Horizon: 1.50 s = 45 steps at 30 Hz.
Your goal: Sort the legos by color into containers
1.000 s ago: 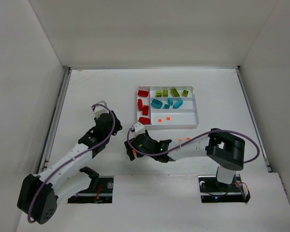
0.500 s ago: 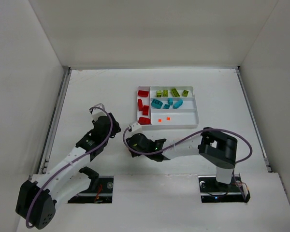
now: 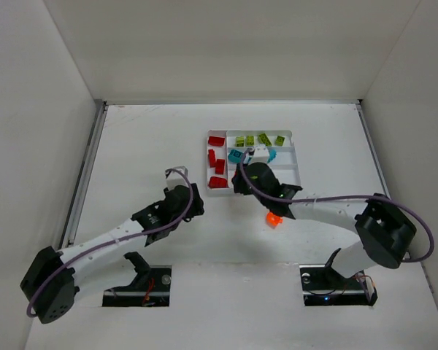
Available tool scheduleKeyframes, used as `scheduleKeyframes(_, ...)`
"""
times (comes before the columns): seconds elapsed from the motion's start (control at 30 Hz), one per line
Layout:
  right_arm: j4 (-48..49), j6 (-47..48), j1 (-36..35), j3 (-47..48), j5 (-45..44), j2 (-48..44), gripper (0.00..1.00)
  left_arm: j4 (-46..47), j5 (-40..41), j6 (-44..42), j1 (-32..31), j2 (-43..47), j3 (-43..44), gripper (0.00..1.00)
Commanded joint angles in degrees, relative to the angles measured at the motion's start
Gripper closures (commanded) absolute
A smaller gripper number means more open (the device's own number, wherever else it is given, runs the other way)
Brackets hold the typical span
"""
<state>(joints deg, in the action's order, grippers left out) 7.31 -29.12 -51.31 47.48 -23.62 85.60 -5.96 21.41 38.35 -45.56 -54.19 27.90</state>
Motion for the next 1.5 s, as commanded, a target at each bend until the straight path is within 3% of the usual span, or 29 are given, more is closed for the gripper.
scheduleKeyframes(0.0, 1.74, 0.56, 5.28, -0.82, -1.26, -0.27, 0.61, 4.71, 0.3, 2.17, -5.44, -4.41, 3.21, 0.5)
scheduleKeyframes(0.2, 1.57, 0.12, 9.6, 2.52, -1.34, 4.83, 0.54, 10.69, 0.65, 2.7, -14.41, -15.92, 8.04, 0.49)
scheduleKeyframes(0.4, 1.48, -0.84, 11.1, 2.62, -1.43, 4.58, 0.3, 15.71, 0.21, 2.35, -20.66, -24.89, 13.22, 0.48)
scheduleKeyframes(0.5, 1.48, -1.28, 11.63, 1.39, -1.43, 2.65, 0.23, 16.94, -0.31, 1.03, -23.12, -28.85, 16.3, 0.47)
scheduleKeyframes(0.7, 1.3, -4.0, 14.78, -3.97, -2.92, -4.99, 0.28, 19.14, -0.93, -2.22, -26.63, -34.56, 21.4, 0.43)
scheduleKeyframes(0.9, 1.13, -7.87, 20.59, -13.11, -2.14, -17.29, 0.55, 19.58, -2.68, -5.12, -27.78, -40.89, 26.67, 0.39)
scheduleKeyframes(1.0, 0.6, -8.75, 22.0, -16.1, -1.08, -22.22, 0.54, 18.96, -3.83, -5.65, -27.69, -44.23, 29.13, 0.38)
scheduleKeyframes(1.13, -0.1, -9.98, 22.26, -19.0, -0.91, -25.92, 0.36, 18.79, -3.74, -6.0, -27.52, -47.31, 31.07, 0.38)
scheduleKeyframes(1.2, 0.24, -10.07, 22.26, -20.23, -0.82, -26.62, 0.32, 18.79, -3.65, -6.0, -27.26, -48.19, 31.69, 0.38)
scheduleKeyframes(1.47, 1.13, -10.43, 22.0, -21.56, 0.15, -26.8, 0.3, 18.96, -3.48, -6.27, -26.64, -51.71, 34.15, 0.39)
